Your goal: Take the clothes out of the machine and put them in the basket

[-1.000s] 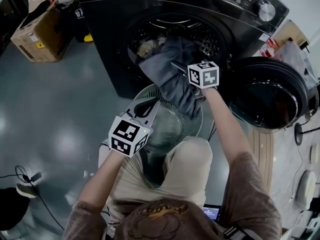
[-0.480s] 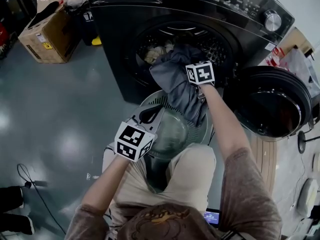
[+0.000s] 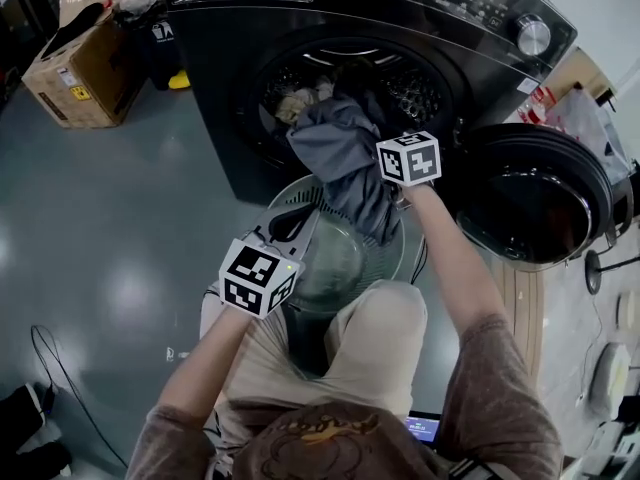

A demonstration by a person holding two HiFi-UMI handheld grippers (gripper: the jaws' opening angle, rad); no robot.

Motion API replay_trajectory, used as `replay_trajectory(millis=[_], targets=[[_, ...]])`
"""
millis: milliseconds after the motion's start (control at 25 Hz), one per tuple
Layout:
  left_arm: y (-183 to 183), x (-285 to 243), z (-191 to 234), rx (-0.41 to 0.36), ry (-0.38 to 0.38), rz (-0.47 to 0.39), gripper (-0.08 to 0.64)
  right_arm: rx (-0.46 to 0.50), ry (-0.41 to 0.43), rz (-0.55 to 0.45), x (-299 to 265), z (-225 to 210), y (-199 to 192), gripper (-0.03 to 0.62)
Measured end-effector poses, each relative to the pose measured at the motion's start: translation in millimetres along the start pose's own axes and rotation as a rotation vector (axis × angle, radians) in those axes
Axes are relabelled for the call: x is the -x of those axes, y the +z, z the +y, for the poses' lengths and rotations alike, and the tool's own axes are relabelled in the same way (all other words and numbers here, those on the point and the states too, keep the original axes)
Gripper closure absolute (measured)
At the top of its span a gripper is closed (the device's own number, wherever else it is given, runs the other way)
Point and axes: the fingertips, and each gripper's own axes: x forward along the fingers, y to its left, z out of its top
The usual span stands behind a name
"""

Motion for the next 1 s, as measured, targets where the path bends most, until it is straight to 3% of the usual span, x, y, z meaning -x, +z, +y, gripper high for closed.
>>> replay_trajectory(millis=[200,600,1000], targets=[[-1,-2,-1,0.017,-0.015,-0.008,0.554,0.025,0.029,-0.016,51,24,-4,0.543],[-1,-2,-12,0.031,-0.058,-0.014,0.554,0.007,0.171,-0.077,154,97,-5,0.543],[2,4,-16,0.022,-0.067,-0.023,0.554,0.041,0.202,-0.079,205,136,-10,0.542]])
